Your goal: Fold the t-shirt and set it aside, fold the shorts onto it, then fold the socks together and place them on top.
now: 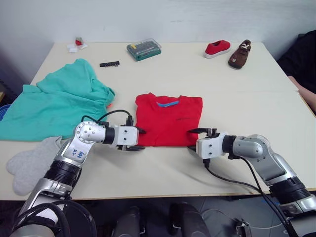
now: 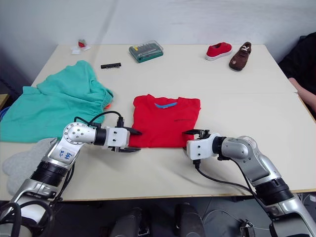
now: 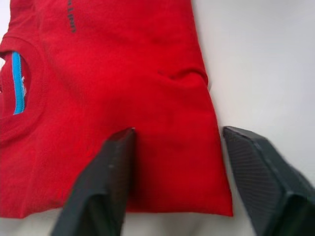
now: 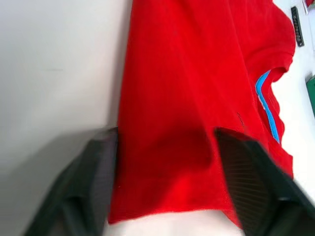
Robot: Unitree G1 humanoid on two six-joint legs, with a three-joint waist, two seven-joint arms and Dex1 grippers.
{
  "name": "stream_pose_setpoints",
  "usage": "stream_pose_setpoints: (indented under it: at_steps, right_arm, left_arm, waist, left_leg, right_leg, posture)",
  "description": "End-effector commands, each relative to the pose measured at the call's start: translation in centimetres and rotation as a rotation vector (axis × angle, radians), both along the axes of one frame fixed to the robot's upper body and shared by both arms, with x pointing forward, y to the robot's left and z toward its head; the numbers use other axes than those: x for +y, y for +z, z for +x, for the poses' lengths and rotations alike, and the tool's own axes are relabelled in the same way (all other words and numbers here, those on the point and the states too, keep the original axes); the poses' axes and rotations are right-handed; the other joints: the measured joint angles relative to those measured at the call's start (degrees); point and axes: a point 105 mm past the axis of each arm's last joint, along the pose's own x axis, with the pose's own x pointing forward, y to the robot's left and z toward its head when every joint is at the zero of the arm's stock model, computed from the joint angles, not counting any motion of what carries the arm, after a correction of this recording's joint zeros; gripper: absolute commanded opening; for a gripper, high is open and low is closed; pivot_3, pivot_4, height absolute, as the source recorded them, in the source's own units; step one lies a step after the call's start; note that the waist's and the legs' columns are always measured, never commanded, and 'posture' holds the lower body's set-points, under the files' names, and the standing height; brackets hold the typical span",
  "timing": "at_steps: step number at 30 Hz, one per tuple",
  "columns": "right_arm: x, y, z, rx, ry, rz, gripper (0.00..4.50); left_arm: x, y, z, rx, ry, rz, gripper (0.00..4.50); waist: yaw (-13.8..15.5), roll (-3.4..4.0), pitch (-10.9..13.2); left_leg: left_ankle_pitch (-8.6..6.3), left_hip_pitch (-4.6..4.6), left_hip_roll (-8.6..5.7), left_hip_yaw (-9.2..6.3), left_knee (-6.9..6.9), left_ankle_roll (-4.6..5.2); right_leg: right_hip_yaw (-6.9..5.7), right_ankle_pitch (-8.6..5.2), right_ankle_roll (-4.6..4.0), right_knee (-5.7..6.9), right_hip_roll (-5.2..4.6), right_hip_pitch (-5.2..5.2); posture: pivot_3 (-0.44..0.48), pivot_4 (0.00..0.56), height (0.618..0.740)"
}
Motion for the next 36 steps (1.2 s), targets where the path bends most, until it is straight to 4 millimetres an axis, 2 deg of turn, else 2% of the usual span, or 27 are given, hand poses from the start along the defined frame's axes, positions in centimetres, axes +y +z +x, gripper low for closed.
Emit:
stream_pose_setpoints:
  at_steps: [1, 5, 6, 11, 14, 17, 22, 26, 28, 30, 31, 34, 36]
  right_arm:
    - [-0.9, -0.3, 0.2, 0.001, -0.028, -0.024, 1.56]
    - [-1.3, -0.4, -0.2, 0.010, -0.023, -0.033, 0.13]
    - [-1.5, -0.4, -0.2, 0.013, -0.025, -0.036, 0.00]
    - [-2.0, -0.1, -0.7, 0.020, -0.007, -0.043, 0.00]
    - [-1.4, 0.0, -2.6, 0.068, 0.064, -0.024, 0.00]
    - [-1.0, -0.4, -5.7, 0.142, 0.132, -0.026, 0.00]
    - [-0.6, -1.3, -9.3, 0.202, 0.152, -0.018, 0.00]
    - [-1.0, -0.9, -8.7, 0.096, 0.060, 0.005, 0.00]
    - [-1.5, -1.1, -8.8, 0.101, 0.020, 0.011, 0.00]
    - [-1.6, -1.4, -9.9, 0.178, 0.015, 0.053, 0.00]
    - [-1.5, -1.5, -10.6, 0.211, 0.029, 0.068, 0.51]
    - [-1.3, -1.3, -12.5, 0.257, 0.101, 0.062, 1.42]
    - [-1.8, -0.8, -13.3, 0.295, 0.107, 0.061, 2.08]
  left_arm:
    - [0.5, -0.6, 0.3, 0.000, 0.029, 0.023, 1.69]
    - [0.6, -0.9, 0.2, 0.012, 0.019, 0.028, 0.39]
    - [0.7, -0.9, 0.2, 0.014, 0.019, 0.033, 0.04]
    - [1.4, -1.2, -0.5, 0.052, -0.020, 0.044, 0.01]
    - [1.5, -1.0, -2.5, 0.140, -0.084, 0.014, 0.01]
    - [2.3, -1.1, -5.2, 0.208, -0.139, 0.031, 0.01]
    - [3.5, -1.7, -8.2, 0.279, -0.153, 0.073, 0.01]
    - [3.7, -2.5, -8.7, 0.297, -0.102, 0.058, 0.01]
    - [3.5, -3.0, -8.7, 0.357, -0.043, 0.005, 0.01]
    - [3.2, -3.2, -9.4, 0.431, -0.031, -0.037, 0.58]
    - [3.2, -3.3, -9.5, 0.442, -0.024, -0.045, 0.86]
    - [4.0, -3.3, -10.7, 0.508, -0.006, -0.055, 1.84]
    - [5.0, -2.4, -11.0, 0.585, 0.047, -0.121, 2.45]
  waist:
    - [0.03, 0.00, 0.00]
    - [0.02, 0.00, 0.00]
    - [0.02, 0.00, 0.00]
    - [0.02, 0.01, 0.00]
    - [0.00, 0.01, 0.00]
    - [-0.09, 0.01, 0.00]
    - [0.05, 0.01, 0.00]
    - [0.20, 0.01, 0.00]
    - [0.23, 0.03, -0.01]
    - [0.61, 0.03, -0.01]
    - [0.93, 0.03, -0.02]
    - [1.35, 0.03, -0.01]
    - [1.13, 0.04, -0.02]
  left_leg:
    - [-0.01, 0.10, 0.00, -0.03, -0.02, 0.00]
    - [-0.08, 0.32, 0.01, -0.09, -0.08, 0.00]
    - [-0.08, 0.32, 0.01, -0.09, -0.09, -0.01]
    - [-0.09, 0.34, 0.01, -0.11, -0.12, -0.01]
    - [-0.10, 0.35, 0.02, -0.11, -0.19, -0.03]
    - [-0.14, 0.39, 0.02, -0.15, -0.34, -0.09]
    - [-0.13, 0.49, 0.02, -0.19, -0.53, -0.10]
    - [-0.15, 0.60, -0.05, -0.25, -0.75, -0.11]
    - [-0.15, 0.59, -0.05, -0.26, -0.77, -0.12]
    - [-0.14, 0.60, -0.05, -0.27, -0.89, -0.14]
    - [-0.15, 0.58, -0.04, -0.30, -0.91, -0.16]
    - [-0.16, 0.59, -0.04, -0.31, -0.92, -0.16]
    - [-0.16, 0.60, -0.02, -0.30, -0.93, -0.16]
  right_leg:
    - [-0.02, 0.00, 0.00, -0.04, 0.00, 0.11]
    - [-0.05, -0.01, 0.00, -0.13, 0.00, 0.35]
    - [-0.05, -0.01, 0.00, -0.13, 0.00, 0.35]
    - [-0.07, -0.01, 0.00, -0.15, -0.01, 0.37]
    - [-0.09, -0.05, -0.03, -0.16, -0.01, 0.36]
    - [-0.10, -0.13, -0.05, -0.18, -0.01, 0.36]
    - [-0.12, -0.19, -0.07, -0.32, -0.01, 0.47]
    - [-0.12, -0.17, -0.04, -0.48, -0.06, 0.57]
    - [-0.12, -0.16, -0.04, -0.49, -0.07, 0.57]
    - [-0.12, -0.16, -0.04, -0.54, -0.06, 0.55]
    - [-0.15, -0.19, -0.06, -0.55, -0.05, 0.54]
    - [-0.19, -0.21, -0.06, -0.61, -0.02, 0.56]
    - [-0.17, -0.22, -0.06, -0.63, -0.01, 0.56]
  posture:
    - [0.000, 0.150, 0.740]
    - [0.000, 0.150, 0.740]
    - [0.000, 0.150, 0.740]
    - [0.000, 0.150, 0.740]
    - [0.000, 0.150, 0.740]
    - [0.000, 0.150, 0.740]
    - [0.000, 0.150, 0.740]
    - [0.000, 0.150, 0.740]
    - [0.000, 0.150, 0.740]
    - [0.000, 0.150, 0.740]
    - [0.000, 0.150, 0.740]
    - [0.000, 0.150, 0.740]
    - [0.000, 0.150, 0.740]
